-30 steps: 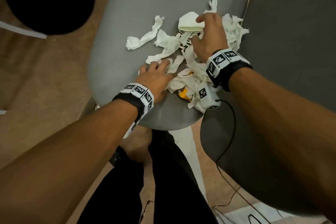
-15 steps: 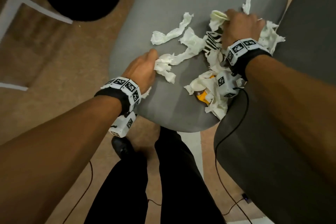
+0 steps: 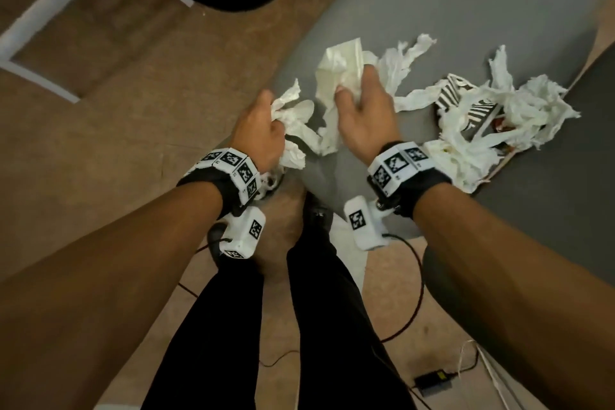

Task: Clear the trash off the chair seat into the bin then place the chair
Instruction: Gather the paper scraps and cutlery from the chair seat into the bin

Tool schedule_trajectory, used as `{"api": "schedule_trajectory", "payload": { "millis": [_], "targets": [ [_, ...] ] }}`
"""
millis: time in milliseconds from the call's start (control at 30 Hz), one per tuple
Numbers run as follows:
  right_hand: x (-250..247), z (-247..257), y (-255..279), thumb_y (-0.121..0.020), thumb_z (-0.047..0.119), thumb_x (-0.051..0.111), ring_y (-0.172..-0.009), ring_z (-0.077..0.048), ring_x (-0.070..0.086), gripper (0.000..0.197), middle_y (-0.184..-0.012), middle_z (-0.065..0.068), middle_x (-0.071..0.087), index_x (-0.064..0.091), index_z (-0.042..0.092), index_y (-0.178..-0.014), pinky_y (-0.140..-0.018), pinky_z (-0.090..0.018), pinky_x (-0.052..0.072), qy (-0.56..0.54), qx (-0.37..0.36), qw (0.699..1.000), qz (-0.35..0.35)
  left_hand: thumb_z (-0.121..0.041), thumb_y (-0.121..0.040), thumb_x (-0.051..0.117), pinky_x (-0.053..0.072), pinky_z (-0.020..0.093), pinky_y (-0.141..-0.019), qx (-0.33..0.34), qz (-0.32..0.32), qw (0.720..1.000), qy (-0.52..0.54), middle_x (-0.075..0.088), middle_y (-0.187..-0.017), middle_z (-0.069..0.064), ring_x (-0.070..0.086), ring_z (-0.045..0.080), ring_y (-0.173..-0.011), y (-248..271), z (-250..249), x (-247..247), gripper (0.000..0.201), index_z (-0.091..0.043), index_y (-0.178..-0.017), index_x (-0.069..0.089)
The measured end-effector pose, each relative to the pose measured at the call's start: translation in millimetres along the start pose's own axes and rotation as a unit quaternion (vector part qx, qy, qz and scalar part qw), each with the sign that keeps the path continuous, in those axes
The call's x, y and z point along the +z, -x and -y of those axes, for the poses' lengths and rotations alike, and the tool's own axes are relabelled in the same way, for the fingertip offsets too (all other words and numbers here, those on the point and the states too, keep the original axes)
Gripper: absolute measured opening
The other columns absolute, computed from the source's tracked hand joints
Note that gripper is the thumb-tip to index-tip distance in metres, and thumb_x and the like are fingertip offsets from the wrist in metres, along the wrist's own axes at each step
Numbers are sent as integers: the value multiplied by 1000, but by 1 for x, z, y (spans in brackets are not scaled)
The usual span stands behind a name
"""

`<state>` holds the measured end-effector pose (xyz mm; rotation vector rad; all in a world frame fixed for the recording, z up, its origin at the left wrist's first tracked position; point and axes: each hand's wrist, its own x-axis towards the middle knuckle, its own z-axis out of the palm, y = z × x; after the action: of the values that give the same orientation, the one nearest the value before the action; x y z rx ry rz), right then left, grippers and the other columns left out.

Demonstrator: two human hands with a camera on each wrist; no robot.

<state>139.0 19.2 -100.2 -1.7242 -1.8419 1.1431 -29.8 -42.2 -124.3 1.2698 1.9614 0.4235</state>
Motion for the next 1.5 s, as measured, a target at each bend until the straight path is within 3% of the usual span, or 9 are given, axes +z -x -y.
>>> {"api": "schedule_trajectory", "payload": {
  "millis": [267, 467, 567, 700, 867, 1100, 1233, 1400, 1500],
  "targets": [
    [146, 27, 69, -93, 41, 46, -89, -26, 71, 28, -103, -5, 70, 45, 25, -117, -79, -46, 59, -85, 105, 977, 166, -7, -90, 46, 45, 30, -71, -157, -30, 984, 72, 64, -98, 5, 60, 26, -85, 47, 118, -11, 28, -8, -117, 54],
    [188, -6, 67, -97, 27, 51, -102, -20, 65, 31, -112, -2, 69, 54, 21, -127, -86, -26, 48, -10, 131, 975, 179, -21, -88, 54, 53, 34, -90, -265, -37, 949, 165, 69, -112, 2, 64, 24, -100, 49, 182, 23, 37, -16, -124, 60],
    [200, -25, 53, -93, 27, 58, -98, -15, 68, 28, -104, 7, 71, 62, 25, -121, -92, -39, 56, -40, 143, 975, 168, -30, -81, 55, 54, 42, -92, -293, 5, 930, 221, 70, -110, 2, 66, 26, -98, 43, 193, 38, 41, -19, -120, 62],
    [206, -37, 43, -95, 22, 60, -118, -18, 59, 46, -130, -3, 64, 52, 22, -140, -98, -26, 46, -1, 165, 956, 243, -43, -72, 55, 44, 46, -106, -309, 113, 920, 212, 55, -142, 2, 55, 26, -124, 39, 207, 45, 73, -25, -143, 45],
    [205, -36, 47, -92, 11, 56, -122, -23, 58, 45, -126, -8, 62, 53, 13, -137, -102, -27, 45, 22, 165, 951, 259, -42, -76, 60, 47, 36, -104, -270, 108, 936, 198, 63, -132, -10, 60, 12, -117, 43, 224, 43, 67, -39, -141, 44],
    [160, 21, 54, -94, 19, 51, -90, -16, 69, 26, -102, 3, 73, 65, 21, -116, -88, -32, 55, 65, -28, 960, 270, -22, -92, 59, 47, 25, -77, -197, 43, 973, 112, 68, -104, 0, 64, 17, -95, 30, 162, -19, 34, -16, -125, 54],
    [102, 55, 34, -93, 20, 53, -83, -14, 69, 26, -97, 5, 74, 66, 24, -115, -83, -33, 56, 11, -87, 967, 238, -22, -91, 61, 52, 32, -83, -130, 28, 989, 58, 69, -100, 3, 66, 22, -97, -5, 85, -47, 42, -12, -130, 50],
    [-2, 17, -15, -93, 15, 52, -94, -20, 69, 25, -98, 1, 75, 67, 20, -112, -89, -31, 53, 52, -7, 993, 108, -16, -86, 57, 50, 29, -88, -54, 48, 997, 22, 63, -89, -5, 64, 21, -91, -62, -35, -25, 38, -16, -124, 53],
    [-64, -37, -34, -92, 17, 53, -98, -24, 68, 24, -102, -4, 74, 67, 18, -111, -91, -33, 52, 83, 73, 994, 22, -30, -77, 64, 46, 39, -99, 32, 95, 995, -29, 58, -111, 2, 59, 27, -108, -86, -91, 24, 52, -19, -126, 50]
  ]
}}
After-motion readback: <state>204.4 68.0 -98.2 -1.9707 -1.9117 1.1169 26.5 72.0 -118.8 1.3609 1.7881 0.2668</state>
